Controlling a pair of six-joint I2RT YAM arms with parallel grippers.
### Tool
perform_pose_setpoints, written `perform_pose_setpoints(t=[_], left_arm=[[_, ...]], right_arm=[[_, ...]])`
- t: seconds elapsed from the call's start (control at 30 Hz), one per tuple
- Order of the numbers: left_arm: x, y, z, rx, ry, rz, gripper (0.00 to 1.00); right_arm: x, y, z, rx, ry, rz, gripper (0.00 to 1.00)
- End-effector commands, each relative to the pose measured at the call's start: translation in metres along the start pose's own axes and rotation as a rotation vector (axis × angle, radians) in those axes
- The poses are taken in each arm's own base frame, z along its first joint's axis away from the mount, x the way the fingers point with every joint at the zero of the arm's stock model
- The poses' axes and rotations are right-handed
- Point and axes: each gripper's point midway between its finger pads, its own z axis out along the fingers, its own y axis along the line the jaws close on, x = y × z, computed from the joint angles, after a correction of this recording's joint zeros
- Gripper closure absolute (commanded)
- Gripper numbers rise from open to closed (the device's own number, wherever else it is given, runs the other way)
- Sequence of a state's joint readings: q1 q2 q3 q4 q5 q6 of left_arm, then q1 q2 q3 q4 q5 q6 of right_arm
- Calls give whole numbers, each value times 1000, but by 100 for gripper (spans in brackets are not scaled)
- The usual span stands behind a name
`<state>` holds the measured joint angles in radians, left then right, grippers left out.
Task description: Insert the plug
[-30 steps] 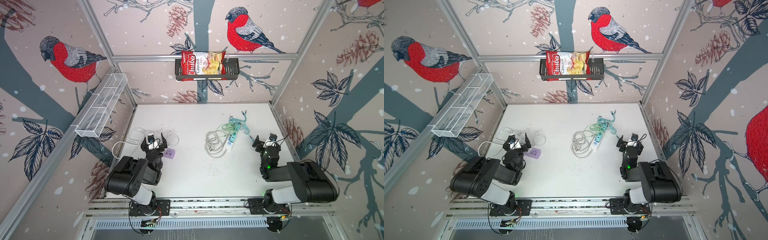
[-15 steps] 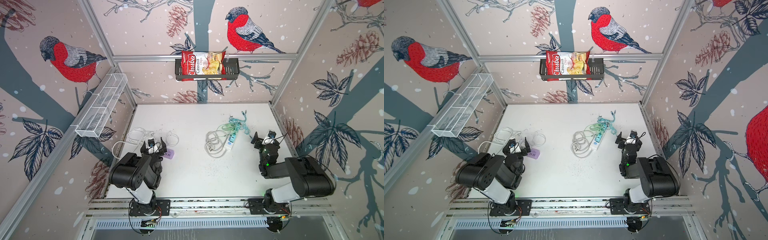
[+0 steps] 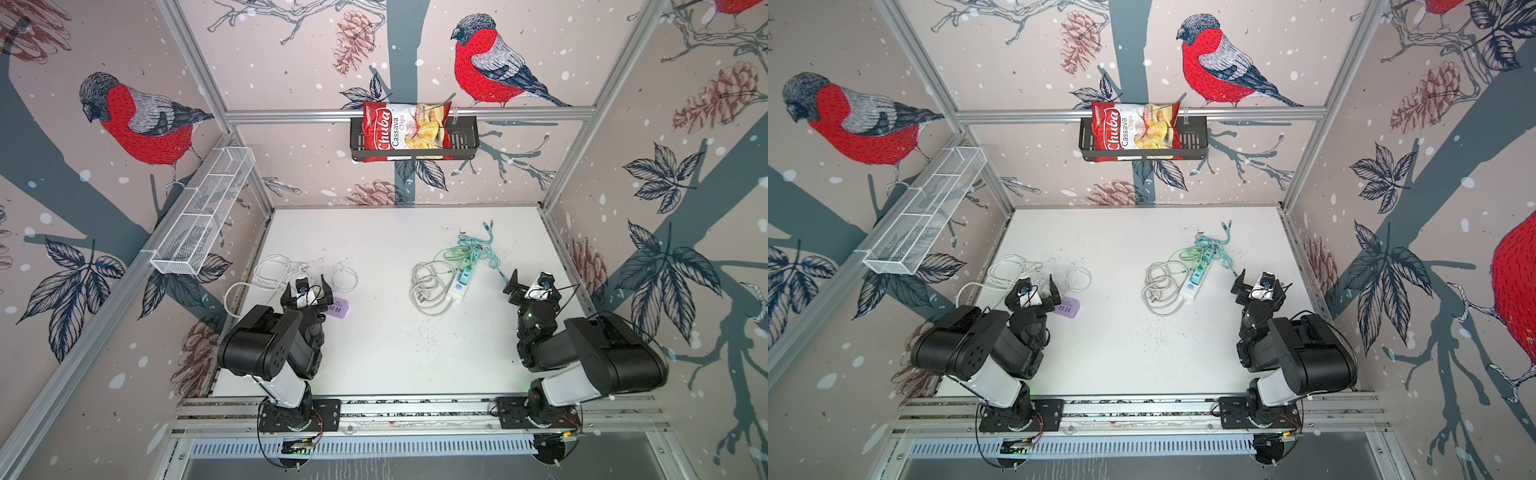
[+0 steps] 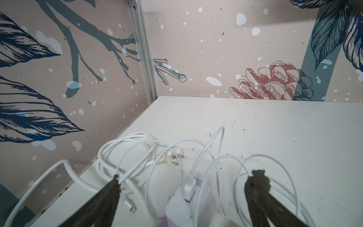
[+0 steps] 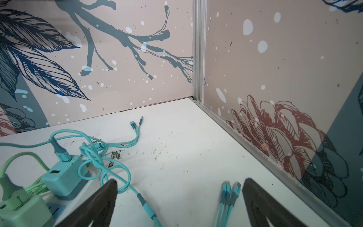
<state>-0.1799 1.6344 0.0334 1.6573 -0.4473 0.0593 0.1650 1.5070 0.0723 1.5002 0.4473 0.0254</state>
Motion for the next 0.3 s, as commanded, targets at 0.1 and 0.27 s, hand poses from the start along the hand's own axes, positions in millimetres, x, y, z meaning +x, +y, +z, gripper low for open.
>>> perform_pose_setpoints(t=[0.1, 0.27], left_arm=[[-31, 6, -2, -25, -124, -44, 3], [-31, 6, -2, -26, -125, -44, 3]], right_arm=[[-2, -4, 12, 39, 13, 9, 1], [0, -5, 16, 48, 27, 14, 1]])
